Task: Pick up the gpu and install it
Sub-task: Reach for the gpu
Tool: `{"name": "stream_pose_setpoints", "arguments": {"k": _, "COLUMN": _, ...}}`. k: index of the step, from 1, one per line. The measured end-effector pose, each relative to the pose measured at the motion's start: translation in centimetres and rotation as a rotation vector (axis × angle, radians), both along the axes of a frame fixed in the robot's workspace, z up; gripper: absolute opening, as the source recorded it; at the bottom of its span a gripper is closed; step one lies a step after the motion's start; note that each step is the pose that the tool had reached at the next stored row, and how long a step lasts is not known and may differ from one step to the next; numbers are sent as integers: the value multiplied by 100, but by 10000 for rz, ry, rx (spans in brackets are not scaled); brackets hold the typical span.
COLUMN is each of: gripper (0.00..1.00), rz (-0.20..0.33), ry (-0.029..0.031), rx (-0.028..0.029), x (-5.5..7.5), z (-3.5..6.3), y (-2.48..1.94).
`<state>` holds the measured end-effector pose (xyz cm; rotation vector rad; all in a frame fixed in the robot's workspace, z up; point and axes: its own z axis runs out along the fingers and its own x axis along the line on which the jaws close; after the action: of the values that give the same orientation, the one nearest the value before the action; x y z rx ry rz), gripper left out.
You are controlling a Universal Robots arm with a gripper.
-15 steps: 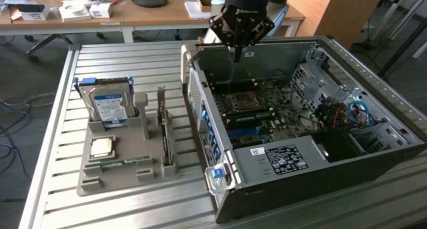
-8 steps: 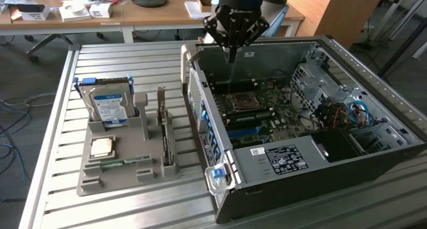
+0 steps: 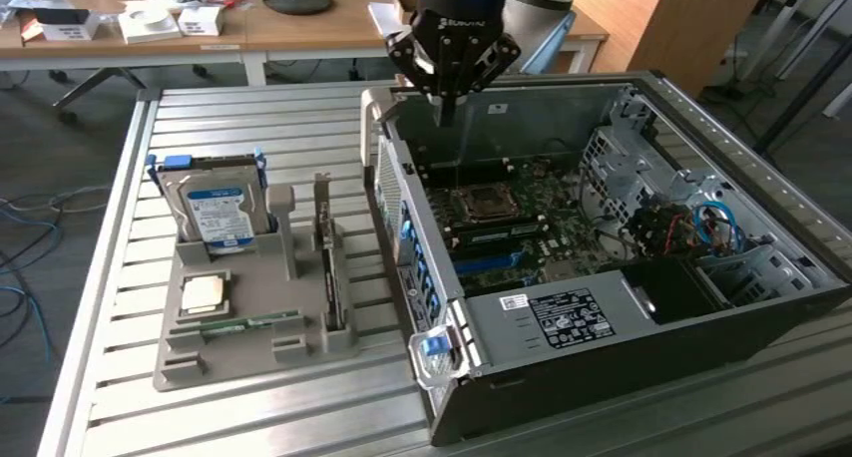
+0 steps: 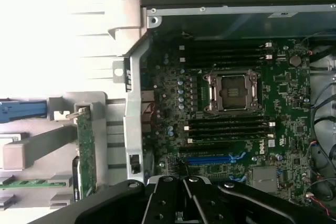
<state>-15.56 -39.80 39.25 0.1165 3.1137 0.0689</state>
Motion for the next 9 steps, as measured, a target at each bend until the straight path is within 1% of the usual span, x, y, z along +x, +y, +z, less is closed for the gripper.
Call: {"name": "stream_pose_setpoints", "arguments": {"k": 9, "gripper": 11, "rz": -4, "ry": 0, "rx": -1, "x": -213, "z": -6, "y": 7}}
